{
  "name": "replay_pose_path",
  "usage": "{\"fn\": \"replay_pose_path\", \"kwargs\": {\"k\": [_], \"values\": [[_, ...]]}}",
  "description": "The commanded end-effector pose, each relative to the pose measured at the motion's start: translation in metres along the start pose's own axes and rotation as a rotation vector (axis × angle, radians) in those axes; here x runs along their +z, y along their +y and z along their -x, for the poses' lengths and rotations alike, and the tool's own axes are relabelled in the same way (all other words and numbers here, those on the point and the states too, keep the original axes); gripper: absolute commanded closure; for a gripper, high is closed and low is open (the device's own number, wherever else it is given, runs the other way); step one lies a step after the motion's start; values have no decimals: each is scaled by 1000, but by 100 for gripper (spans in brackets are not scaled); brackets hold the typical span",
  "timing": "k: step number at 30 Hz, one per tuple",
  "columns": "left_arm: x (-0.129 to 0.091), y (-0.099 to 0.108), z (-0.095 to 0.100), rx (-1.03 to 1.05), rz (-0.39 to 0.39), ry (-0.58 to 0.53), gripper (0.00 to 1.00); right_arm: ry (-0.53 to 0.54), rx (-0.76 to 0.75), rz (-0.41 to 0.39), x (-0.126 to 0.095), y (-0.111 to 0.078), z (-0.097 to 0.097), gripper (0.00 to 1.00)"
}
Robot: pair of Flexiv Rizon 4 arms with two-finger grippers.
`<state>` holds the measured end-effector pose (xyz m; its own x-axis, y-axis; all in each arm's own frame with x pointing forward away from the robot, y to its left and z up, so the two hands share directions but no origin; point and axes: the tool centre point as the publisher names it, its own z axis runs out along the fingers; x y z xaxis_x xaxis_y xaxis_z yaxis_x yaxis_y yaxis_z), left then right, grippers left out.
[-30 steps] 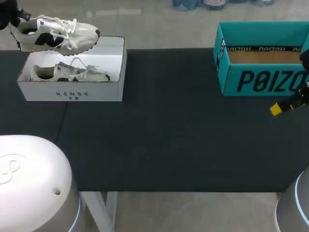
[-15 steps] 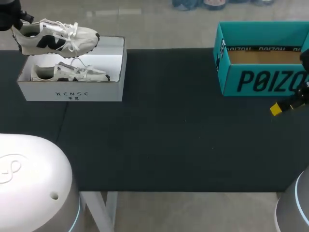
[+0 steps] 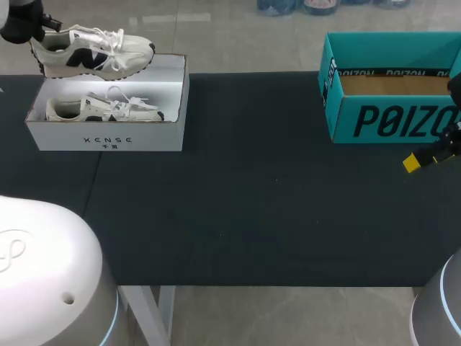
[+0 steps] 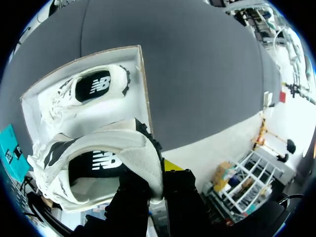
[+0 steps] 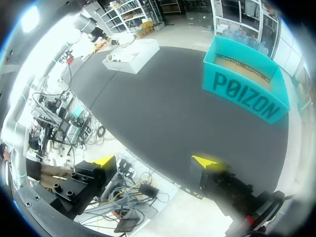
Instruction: Take the shoe out of the shoebox, open the shoe tongue, remove and reinsert the insole, then place the shoe into the shoebox
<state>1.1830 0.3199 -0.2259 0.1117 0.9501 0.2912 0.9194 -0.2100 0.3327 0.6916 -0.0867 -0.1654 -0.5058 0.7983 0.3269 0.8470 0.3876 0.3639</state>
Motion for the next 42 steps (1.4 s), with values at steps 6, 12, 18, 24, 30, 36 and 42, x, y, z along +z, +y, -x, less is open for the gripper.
{"fn": "replay_pose_path", "kwargs": {"k": [6,12,18,24,30,36,42], "values": [[36,3,11,-2,-42,-13,100,-1,1,-2,1,1,0,0],[49,-2,14,17,-59,-17,100,-1,1,-2,1,1,0,0],[59,-4,18,45,-67,-25,100,-1,1,-2,1,1,0,0],[68,-4,28,108,-52,-61,100,-1,1,-2,1,1,0,0],[82,-6,36,135,-61,-67,100,-1,1,-2,1,1,0,0],[98,-10,45,148,-68,-69,100,-1,1,-2,1,1,0,0],[106,-2,48,125,-67,-70,100,-1,1,-2,1,1,0,0]]}}
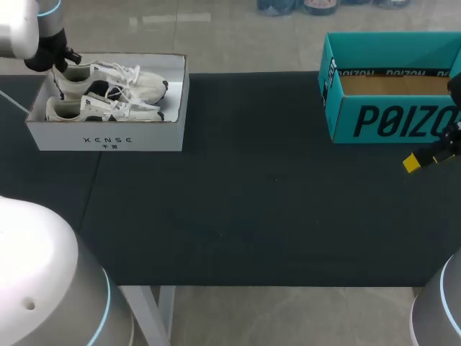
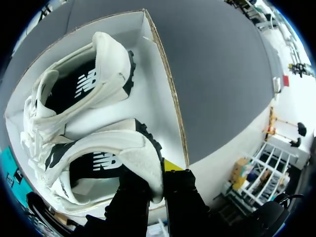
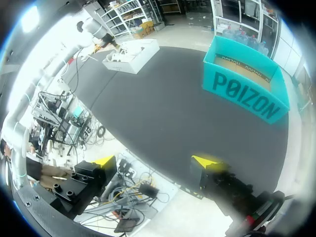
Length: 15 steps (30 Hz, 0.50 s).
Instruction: Take the shoe out of the shoebox, open the shoe tongue, remove and reinsert the insole, then place the shoe into the shoebox
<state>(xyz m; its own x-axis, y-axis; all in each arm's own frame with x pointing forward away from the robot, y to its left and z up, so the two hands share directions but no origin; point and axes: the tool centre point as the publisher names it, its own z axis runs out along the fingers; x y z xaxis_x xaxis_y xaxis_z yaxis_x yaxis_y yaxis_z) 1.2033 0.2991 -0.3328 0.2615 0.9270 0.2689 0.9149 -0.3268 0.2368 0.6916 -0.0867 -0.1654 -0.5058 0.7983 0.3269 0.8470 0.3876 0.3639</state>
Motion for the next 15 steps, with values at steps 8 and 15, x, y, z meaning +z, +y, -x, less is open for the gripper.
{"fn": "replay_pose_path", "kwargs": {"k": [8,15], "values": [[6,26,-13,-38,22,6,100,-1,1,-2,1,1,0,0],[19,25,-9,-41,11,12,100,-1,1,-2,1,1,0,0]]}}
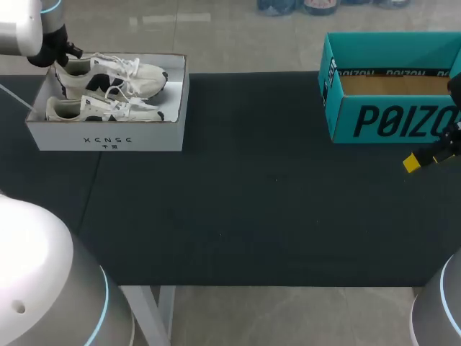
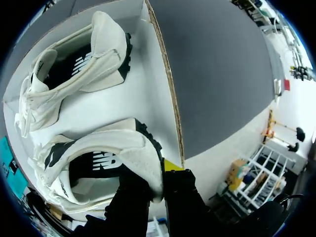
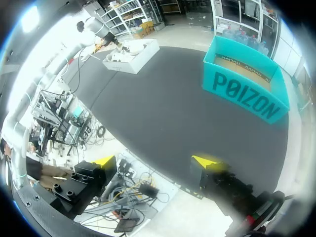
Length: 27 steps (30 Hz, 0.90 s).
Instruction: Take the shoe out of the shoebox, open the shoe tongue, remove and reinsert the insole, then place the shoe into the shoebox
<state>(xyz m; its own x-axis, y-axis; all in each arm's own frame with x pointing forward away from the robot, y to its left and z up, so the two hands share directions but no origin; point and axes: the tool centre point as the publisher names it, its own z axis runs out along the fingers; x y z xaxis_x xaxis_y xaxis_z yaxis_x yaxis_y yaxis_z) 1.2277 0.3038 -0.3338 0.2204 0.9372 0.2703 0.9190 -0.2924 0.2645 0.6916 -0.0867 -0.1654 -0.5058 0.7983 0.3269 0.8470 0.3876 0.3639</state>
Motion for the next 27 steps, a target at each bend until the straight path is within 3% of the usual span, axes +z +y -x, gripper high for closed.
{"fn": "replay_pose_path", "kwargs": {"k": [1,17,18,19,20,27], "values": [[12,4,3,-1,-9,-1,100,-1,1,-2,1,1,0,0],[25,4,18,45,-32,25,100,-1,1,-2,1,1,0,0],[24,3,19,53,-31,27,66,-1,1,-2,1,1,0,0],[25,3,19,52,-29,33,11,-1,1,-2,1,1,0,0],[25,3,19,53,-29,31,0,-1,1,-2,1,1,0,0],[14,2,18,43,-12,18,0,-1,1,-2,1,1,0,0]]}}
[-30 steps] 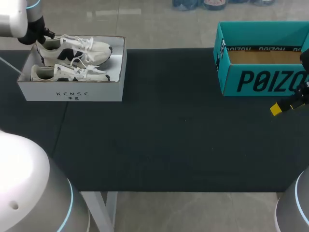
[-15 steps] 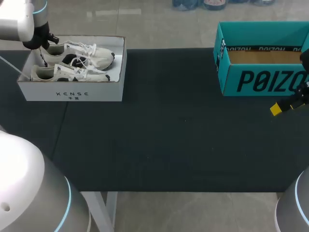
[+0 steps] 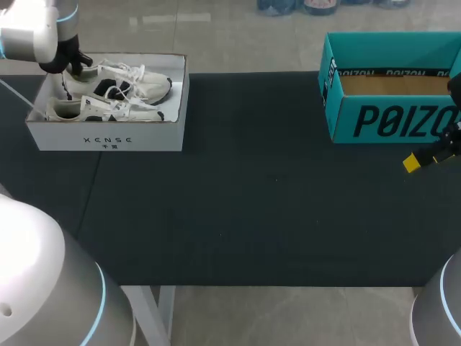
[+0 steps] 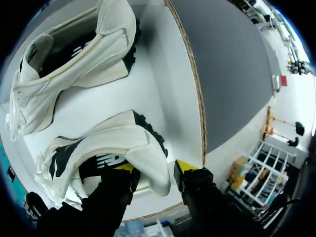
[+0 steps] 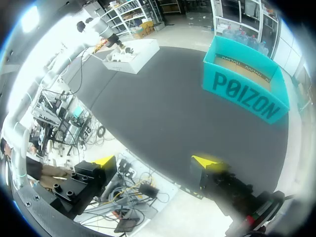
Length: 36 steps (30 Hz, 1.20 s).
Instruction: Take the shoe out of the shoebox, open the shoe tongue, remove and reinsert the insole, then place the shoe into the shoebox
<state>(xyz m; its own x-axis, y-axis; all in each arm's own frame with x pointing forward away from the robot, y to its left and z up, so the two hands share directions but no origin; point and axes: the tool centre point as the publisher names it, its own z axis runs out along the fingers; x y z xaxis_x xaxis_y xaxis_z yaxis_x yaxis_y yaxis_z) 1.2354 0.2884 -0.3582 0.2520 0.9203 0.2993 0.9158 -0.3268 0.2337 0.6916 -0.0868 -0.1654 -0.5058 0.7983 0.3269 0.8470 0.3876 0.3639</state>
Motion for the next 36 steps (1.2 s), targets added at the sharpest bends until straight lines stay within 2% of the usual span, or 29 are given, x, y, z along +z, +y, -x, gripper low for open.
{"fn": "replay_pose_path", "kwargs": {"k": [1,8,16,17,19,21,23,31,36], "values": [[-10,-4,-1,1,11,-4,0,-1,1,-2,1,1,0,0],[-41,-8,-6,-32,47,-35,0,-1,1,-2,1,1,0,0],[-103,-23,-13,-111,59,-44,0,-1,1,-2,1,1,0,0],[-110,-27,-14,-135,53,6,0,-1,1,-2,1,1,0,0],[-122,-33,-17,-176,7,-11,0,-1,1,-2,1,1,0,0],[-134,-42,-18,-202,-1,3,0,-1,1,-2,1,1,0,0],[-146,-52,-19,-232,-22,-29,0,-1,1,-2,1,1,0,0],[-197,-96,-11,-259,-25,-152,0,-1,1,-2,1,1,0,0],[-218,-120,1,-261,-25,-159,0,-1,1,-2,1,1,0,0]]}}
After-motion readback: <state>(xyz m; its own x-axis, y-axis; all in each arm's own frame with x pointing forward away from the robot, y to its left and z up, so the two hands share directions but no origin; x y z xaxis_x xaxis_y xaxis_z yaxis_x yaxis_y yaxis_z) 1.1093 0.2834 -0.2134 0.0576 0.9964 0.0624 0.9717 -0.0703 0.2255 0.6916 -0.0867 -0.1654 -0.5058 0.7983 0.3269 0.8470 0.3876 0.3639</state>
